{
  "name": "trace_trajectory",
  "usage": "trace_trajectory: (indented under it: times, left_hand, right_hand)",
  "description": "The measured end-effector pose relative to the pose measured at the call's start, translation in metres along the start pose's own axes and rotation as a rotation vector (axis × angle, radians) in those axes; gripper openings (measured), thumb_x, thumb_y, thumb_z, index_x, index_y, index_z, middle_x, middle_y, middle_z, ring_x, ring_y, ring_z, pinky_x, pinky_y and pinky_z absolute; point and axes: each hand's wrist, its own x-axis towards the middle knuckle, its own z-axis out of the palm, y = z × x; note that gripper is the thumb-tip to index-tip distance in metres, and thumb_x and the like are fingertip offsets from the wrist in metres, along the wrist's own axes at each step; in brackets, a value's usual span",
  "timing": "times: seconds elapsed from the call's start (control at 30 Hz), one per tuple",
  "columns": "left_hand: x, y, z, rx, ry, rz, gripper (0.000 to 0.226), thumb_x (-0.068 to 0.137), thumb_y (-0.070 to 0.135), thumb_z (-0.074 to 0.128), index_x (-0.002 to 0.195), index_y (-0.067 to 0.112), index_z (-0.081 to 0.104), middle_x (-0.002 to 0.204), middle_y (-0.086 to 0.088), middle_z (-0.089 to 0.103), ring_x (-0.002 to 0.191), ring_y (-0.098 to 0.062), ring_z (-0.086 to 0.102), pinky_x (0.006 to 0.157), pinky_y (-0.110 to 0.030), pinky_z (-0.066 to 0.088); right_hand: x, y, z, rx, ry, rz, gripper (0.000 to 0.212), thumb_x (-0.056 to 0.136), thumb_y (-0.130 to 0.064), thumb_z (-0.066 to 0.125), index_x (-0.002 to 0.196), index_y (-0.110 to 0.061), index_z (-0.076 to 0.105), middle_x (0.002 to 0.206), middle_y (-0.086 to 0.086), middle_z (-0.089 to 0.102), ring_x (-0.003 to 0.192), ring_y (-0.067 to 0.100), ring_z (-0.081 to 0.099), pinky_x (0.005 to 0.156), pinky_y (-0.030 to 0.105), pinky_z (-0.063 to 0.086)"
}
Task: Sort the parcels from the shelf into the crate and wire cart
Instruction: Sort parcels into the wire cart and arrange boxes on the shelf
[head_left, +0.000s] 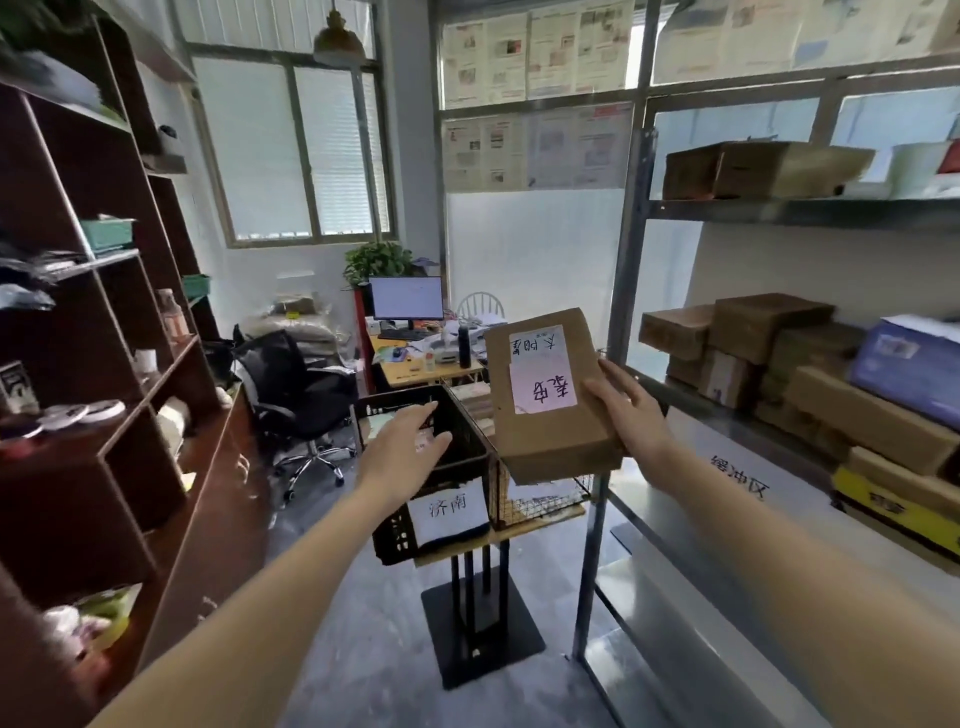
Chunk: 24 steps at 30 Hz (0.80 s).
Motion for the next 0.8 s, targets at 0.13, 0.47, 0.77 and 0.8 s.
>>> trace_trajectory:
  times: [0.13,0.47,0.77,0.8]
  left_hand:
    - [0.078,-0.011,0.019,0.031,0.019,-0.044,0.056,0.100,0.050,0.055,0.152,0.035,0.041,0.157,0.012,0.039,0.141,-0.016,0.042,0.111,-0.043,0.042]
    - [0.250,-0.069,0.077,0.079,-0.032,-0.066,0.059,0.100,0.052,0.053,0.154,0.034,0.039,0.159,0.010,0.037,0.144,-0.020,0.040,0.110,-0.042,0.042]
    - [0.444,-0.142,0.163,0.055,-0.167,-0.054,0.059,0.101,0.053,0.051,0.155,0.032,0.038,0.161,0.009,0.034,0.143,-0.021,0.041,0.108,-0.042,0.044]
    - [0.464,-0.149,0.172,0.053,-0.180,-0.054,0.059,0.102,0.052,0.051,0.155,0.031,0.038,0.161,0.009,0.034,0.143,-0.020,0.041,0.108,-0.041,0.044]
  right_hand:
    - [0.099,0.002,0.006,-0.066,-0.031,-0.030,0.056,0.092,-0.052,0.066,0.145,-0.049,0.046,0.128,0.000,0.060,0.113,0.023,0.060,0.105,0.048,0.049]
    - [0.296,0.032,0.031,-0.098,-0.009,-0.014,0.056,0.096,-0.045,0.065,0.149,-0.042,0.047,0.136,0.004,0.055,0.121,0.030,0.058,0.104,0.048,0.050]
    - [0.483,0.086,0.068,-0.185,0.043,0.077,0.049,0.095,-0.042,0.066,0.143,-0.042,0.053,0.123,0.004,0.068,0.103,0.022,0.067,0.081,0.032,0.055]
    - [0.500,0.092,0.072,-0.208,0.043,0.093,0.046,0.096,-0.042,0.066,0.140,-0.042,0.054,0.116,0.000,0.069,0.098,0.018,0.067,0.078,0.028,0.054]
